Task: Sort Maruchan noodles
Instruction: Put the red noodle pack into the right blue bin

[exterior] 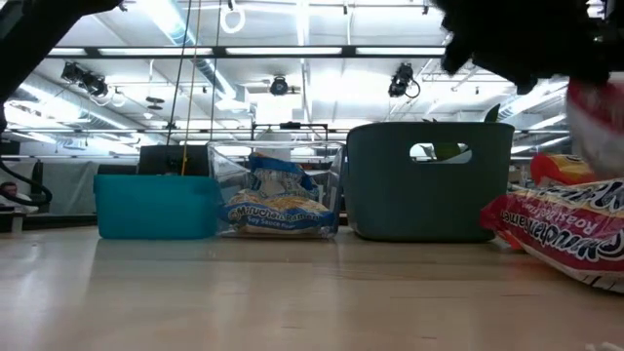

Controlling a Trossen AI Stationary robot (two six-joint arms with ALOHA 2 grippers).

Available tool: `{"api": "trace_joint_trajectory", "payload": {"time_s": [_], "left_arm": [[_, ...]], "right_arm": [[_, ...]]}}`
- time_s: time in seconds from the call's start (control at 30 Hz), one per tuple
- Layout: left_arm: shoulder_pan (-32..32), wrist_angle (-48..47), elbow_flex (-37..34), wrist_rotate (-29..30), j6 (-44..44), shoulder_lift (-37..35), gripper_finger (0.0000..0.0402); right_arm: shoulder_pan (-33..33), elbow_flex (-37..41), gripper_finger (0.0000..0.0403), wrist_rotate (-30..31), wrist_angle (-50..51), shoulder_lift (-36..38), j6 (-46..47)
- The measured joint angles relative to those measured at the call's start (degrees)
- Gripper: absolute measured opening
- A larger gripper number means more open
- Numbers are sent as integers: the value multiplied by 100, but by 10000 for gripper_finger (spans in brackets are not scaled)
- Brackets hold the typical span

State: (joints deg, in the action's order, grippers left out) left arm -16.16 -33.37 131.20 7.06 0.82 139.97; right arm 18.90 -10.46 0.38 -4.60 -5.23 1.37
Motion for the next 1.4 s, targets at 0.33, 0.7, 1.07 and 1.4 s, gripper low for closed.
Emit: {"api": "trace_joint_trajectory", "payload": {"time_s": [0.33,0.7,1.07,1.4], "left_arm": [[81,-30,241,962,-833,-1029,8],[933,-778,182,2446,-979,-1270,9],[1703,-314,-1113,1083,-89,-1151,12],[1607,-304,-1174,1062,-188,-1164,13]], "right_arm": [[0,0,153,0,-1,0,0],[2,0,153,0,0,0,0],[2,0,153,0,0,0,-2],[0,0,153,0,2,0,-2]]}}
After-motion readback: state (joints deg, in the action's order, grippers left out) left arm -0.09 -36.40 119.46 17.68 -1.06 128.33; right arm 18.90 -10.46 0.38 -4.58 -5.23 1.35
